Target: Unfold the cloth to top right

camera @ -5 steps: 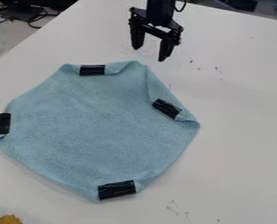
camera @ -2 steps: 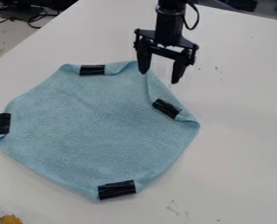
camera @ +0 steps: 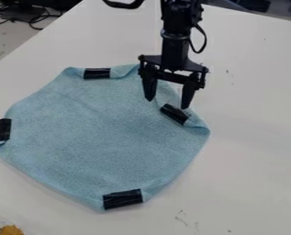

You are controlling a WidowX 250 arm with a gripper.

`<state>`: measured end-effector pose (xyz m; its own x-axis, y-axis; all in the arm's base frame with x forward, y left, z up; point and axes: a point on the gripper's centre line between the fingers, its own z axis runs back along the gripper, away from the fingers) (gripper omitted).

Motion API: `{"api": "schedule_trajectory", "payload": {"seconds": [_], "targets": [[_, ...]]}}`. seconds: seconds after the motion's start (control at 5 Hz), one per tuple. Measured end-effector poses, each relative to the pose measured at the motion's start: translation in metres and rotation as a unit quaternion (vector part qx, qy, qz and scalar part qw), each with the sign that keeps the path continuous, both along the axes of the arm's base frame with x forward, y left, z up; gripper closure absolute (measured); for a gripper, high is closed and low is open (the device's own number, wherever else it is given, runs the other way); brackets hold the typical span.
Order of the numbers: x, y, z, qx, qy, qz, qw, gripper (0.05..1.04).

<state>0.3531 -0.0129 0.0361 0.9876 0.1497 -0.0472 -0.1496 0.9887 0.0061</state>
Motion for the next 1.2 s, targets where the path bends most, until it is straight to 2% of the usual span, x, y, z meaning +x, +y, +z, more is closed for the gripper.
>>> {"api": "schedule_trajectory", "payload": {"seconds": [0.2,0.4,0.6,1.0,1.2], "targets": [[-0.007,-0.002,-0.010,-0.006,0.003,0.018,0.9998,0.083],[-0.005,-0.001,-0.009,-0.002,0.000,0.021,0.9998,0.083],[-0.003,0.001,-0.015,0.004,0.008,0.025,0.9996,0.083],[0.010,0.010,-0.018,0.043,0.013,0.034,0.9984,0.083],[0.016,0.010,-0.026,0.051,0.022,0.031,0.9979,0.083]]}}
